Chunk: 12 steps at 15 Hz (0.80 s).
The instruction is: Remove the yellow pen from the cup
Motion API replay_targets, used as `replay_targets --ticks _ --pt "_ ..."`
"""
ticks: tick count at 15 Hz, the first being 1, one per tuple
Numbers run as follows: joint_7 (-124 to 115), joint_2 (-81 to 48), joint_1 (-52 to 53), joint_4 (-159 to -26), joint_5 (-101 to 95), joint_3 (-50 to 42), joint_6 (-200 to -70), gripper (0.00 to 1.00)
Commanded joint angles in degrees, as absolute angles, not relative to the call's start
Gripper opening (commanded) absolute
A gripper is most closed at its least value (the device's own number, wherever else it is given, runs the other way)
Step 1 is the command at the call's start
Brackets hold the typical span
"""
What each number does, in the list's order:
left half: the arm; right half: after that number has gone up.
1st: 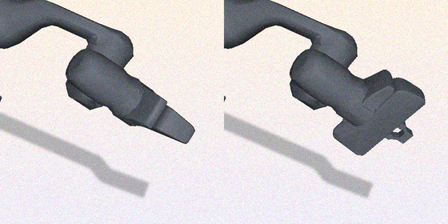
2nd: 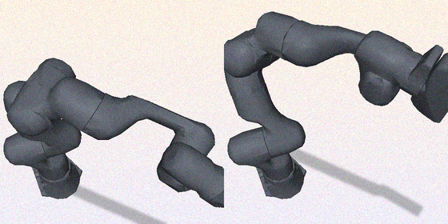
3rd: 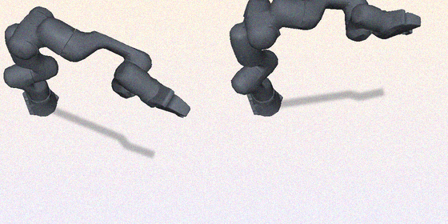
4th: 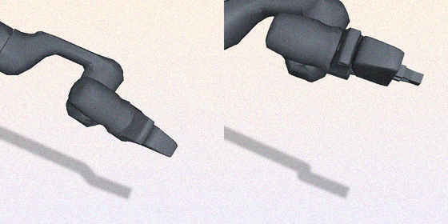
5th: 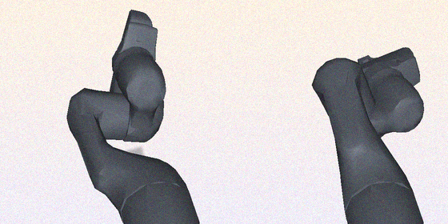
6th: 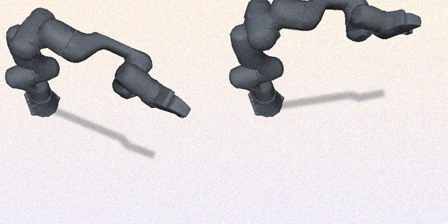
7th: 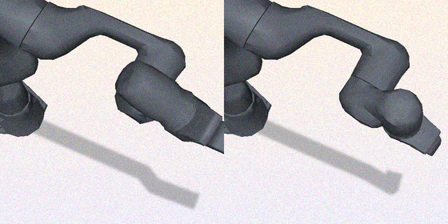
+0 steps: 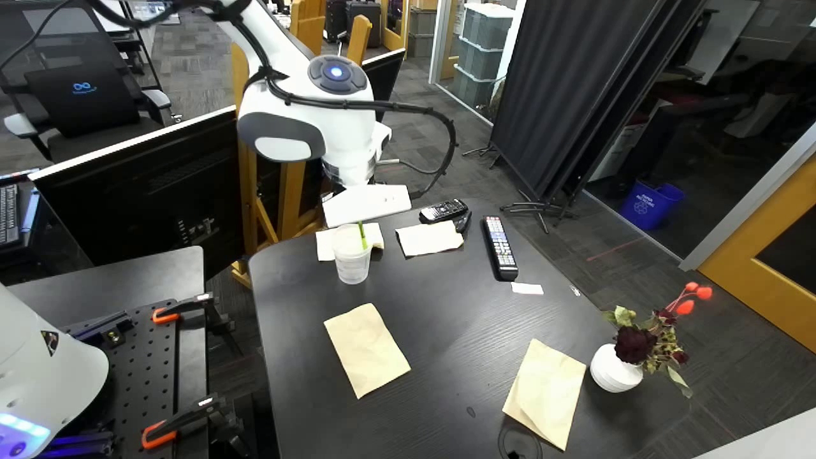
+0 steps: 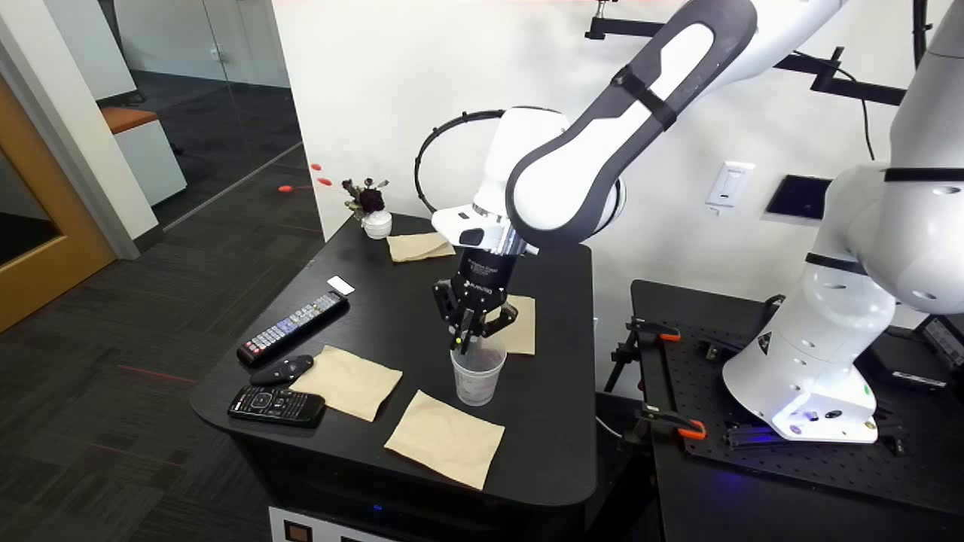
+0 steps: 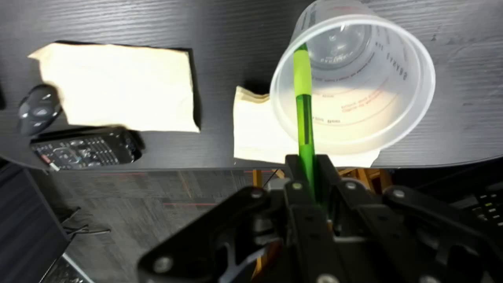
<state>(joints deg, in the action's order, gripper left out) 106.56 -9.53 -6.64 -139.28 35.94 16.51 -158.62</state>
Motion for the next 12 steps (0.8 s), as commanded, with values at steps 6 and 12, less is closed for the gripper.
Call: replay_targets --ticks 6,12 --pt "111.56 10.78 -1.78 -143.38 44.24 8.64 -151.27 0.03" --pt "111.16 11.27 -0.06 -145.10 36.74 -0.46 -152.51 0.03"
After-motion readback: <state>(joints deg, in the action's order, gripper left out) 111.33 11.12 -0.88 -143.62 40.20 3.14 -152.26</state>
